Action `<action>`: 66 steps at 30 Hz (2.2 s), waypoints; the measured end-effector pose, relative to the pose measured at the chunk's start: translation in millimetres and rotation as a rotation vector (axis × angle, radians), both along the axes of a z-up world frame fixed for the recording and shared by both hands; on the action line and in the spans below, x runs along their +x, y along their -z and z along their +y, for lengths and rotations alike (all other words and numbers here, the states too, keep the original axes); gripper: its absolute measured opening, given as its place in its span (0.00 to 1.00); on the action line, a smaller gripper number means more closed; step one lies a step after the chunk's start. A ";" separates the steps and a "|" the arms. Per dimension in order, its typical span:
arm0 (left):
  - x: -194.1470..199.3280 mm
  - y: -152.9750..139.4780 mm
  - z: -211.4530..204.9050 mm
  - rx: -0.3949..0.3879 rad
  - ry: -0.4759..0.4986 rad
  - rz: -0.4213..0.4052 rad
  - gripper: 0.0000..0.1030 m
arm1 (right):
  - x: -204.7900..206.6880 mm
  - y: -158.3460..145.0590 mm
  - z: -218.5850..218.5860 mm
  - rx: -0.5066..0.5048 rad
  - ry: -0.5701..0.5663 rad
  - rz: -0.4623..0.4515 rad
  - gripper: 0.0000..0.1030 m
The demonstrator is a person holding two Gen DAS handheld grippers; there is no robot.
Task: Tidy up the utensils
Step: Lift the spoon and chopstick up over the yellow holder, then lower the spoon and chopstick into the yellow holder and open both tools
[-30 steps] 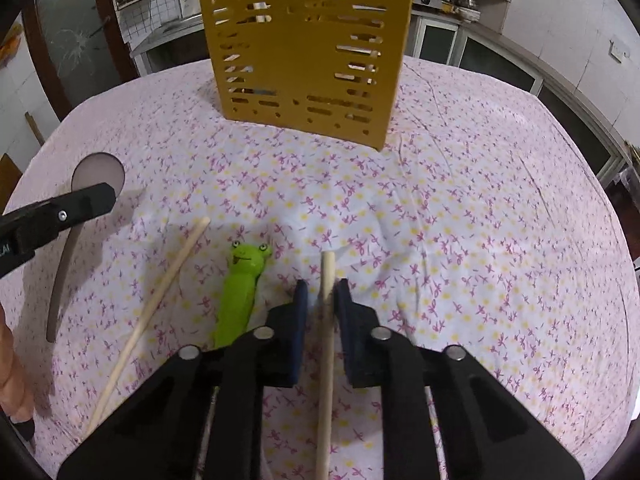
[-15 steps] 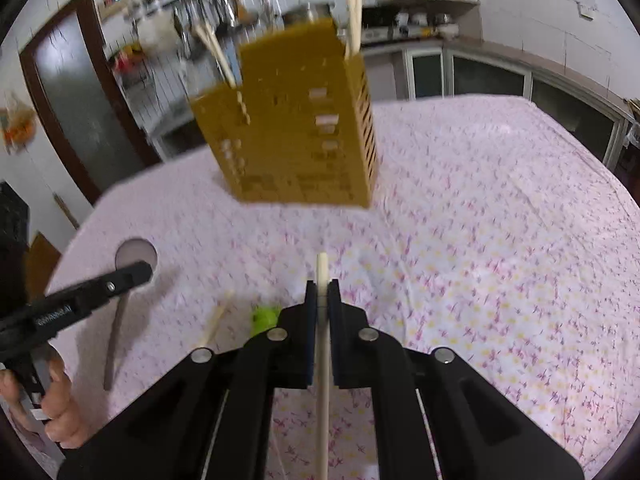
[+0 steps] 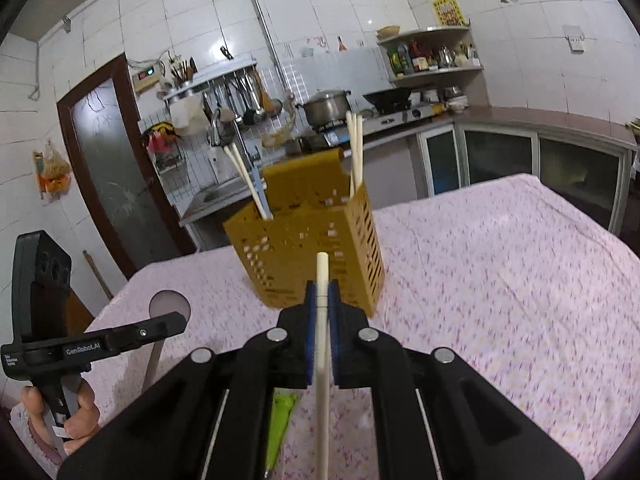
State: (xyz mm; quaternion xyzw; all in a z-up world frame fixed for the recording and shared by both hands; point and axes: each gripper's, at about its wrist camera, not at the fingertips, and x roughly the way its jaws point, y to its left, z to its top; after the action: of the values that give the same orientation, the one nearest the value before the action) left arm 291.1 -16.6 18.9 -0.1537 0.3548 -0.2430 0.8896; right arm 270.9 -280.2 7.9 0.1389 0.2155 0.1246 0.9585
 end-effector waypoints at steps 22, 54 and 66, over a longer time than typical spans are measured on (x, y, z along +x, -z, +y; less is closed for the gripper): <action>31.3 -81.5 -21.0 -0.126 0.084 -0.235 0.04 | 6.4 -86.4 -0.8 0.042 0.011 -0.353 0.06; 86.0 -137.5 -46.1 0.090 -0.026 -0.628 0.04 | 67.6 -120.7 -5.6 0.126 0.178 -0.596 0.06; 116.2 -113.1 -28.3 -0.178 0.033 -0.647 0.04 | 80.8 -110.9 0.5 0.133 0.311 -0.728 0.06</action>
State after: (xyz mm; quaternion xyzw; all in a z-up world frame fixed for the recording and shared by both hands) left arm 407.3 -44.9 132.0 -0.1401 0.0339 -0.3236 0.9352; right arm 351.7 -279.7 118.8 0.1785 -0.1704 0.0326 0.9685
